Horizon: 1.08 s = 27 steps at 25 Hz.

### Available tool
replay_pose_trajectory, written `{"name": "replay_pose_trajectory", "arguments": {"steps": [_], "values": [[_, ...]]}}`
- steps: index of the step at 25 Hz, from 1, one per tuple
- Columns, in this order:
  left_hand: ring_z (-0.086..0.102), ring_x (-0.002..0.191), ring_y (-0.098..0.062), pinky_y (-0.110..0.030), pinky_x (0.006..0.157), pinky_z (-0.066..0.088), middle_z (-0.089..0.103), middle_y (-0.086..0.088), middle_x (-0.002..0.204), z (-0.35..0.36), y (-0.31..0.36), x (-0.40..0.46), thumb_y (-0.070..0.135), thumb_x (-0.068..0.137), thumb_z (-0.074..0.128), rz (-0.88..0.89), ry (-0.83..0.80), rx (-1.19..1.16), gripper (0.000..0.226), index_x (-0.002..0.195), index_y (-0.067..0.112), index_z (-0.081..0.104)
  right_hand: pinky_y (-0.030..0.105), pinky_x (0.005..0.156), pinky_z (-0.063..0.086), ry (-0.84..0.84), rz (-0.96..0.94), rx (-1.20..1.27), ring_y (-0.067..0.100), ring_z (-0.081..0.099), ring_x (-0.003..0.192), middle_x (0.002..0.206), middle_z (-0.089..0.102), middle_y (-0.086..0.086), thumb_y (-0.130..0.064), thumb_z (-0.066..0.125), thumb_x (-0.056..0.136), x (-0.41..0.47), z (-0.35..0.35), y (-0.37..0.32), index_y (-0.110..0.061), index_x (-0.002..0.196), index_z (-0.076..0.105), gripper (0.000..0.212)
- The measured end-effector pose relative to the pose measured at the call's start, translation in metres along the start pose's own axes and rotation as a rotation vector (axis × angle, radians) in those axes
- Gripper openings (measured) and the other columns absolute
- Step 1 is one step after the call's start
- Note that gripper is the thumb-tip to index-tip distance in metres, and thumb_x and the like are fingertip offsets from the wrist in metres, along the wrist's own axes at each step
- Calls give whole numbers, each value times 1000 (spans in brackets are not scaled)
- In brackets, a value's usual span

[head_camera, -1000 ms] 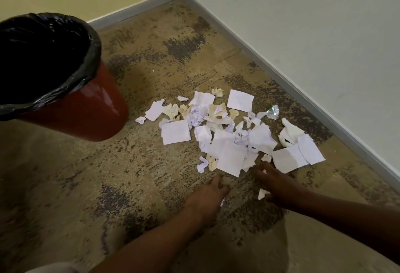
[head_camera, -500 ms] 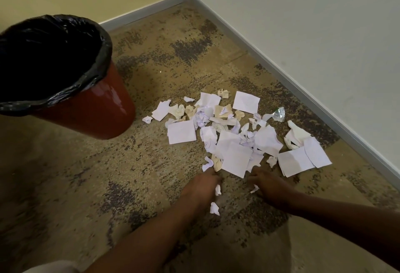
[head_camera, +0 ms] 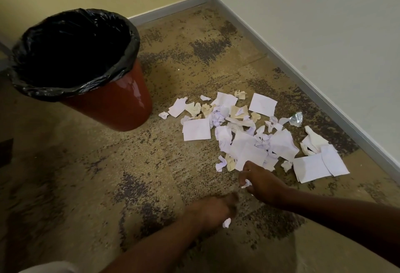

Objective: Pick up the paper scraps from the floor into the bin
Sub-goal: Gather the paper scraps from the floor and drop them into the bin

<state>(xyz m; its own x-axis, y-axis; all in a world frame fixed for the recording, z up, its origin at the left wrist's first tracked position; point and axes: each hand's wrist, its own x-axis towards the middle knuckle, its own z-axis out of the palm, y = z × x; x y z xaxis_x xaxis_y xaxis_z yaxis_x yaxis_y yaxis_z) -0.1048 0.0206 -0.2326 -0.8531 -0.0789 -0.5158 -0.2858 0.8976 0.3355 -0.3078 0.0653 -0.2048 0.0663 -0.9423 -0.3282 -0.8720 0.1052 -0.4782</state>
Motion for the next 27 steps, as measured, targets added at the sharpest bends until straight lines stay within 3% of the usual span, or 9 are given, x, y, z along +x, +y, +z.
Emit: {"name": "replay_pose_trajectory", "arguments": {"steps": [4, 7, 10, 14, 19, 24, 27], "values": [[57, 114, -44, -49, 77, 57, 31, -17, 153, -3, -2, -5, 6, 97, 54, -15, -10, 81, 41, 137, 9, 50, 21, 72, 47, -7, -4, -4, 9, 52, 85, 105, 49, -3, -20, 65, 87, 1, -1, 3, -25, 87, 59, 8], [59, 110, -40, -47, 81, 54, 48, -19, 141, -17, 2, -8, 11, 99, 51, -99, 64, 44, 42, 140, 14, 45, 21, 72, 47, 20, -6, 13, 10, 52, 85, 102, 49, -4, -18, 66, 86, 6, -3, 0, -28, 84, 56, 14], [62, 97, -27, -37, 78, 48, 66, -7, 113, -60, -6, -19, 32, 104, 37, -279, 386, -177, 27, 124, 24, 52, 24, 72, 44, 94, -31, 86, 8, 51, 83, 95, 49, -7, -16, 71, 80, 22, -16, -16, -32, 82, 56, 22], [59, 94, -21, -33, 78, 50, 58, -1, 108, -126, -37, -44, 15, 95, 58, -508, 789, -429, 13, 103, 21, 66, 28, 74, 48, 265, -125, 178, 12, 57, 84, 94, 57, -1, -16, 79, 74, 62, -67, -61, -27, 82, 64, 20], [54, 81, -17, -33, 69, 47, 56, -2, 94, -196, -70, -104, 2, 84, 70, -581, 1226, -408, 17, 93, 16, 70, 18, 66, 41, 475, -260, 226, 0, 49, 77, 93, 56, -2, -12, 81, 73, 101, -151, -145, -19, 84, 68, 18], [48, 81, 0, -12, 67, 44, 57, 4, 99, -251, -105, -178, 6, 89, 67, -736, 1486, -352, 17, 90, 22, 70, 17, 64, 32, 594, -415, 185, 3, 44, 74, 89, 51, -7, -17, 79, 75, 140, -210, -244, -19, 85, 67, 16], [61, 81, -9, -14, 61, 45, 68, 0, 97, -258, -139, -208, 13, 89, 68, -858, 1561, -350, 13, 95, 22, 75, 20, 64, 32, 619, -470, 155, 11, 47, 80, 93, 54, -2, -18, 80, 73, 178, -216, -291, -20, 87, 68, 19]]}}
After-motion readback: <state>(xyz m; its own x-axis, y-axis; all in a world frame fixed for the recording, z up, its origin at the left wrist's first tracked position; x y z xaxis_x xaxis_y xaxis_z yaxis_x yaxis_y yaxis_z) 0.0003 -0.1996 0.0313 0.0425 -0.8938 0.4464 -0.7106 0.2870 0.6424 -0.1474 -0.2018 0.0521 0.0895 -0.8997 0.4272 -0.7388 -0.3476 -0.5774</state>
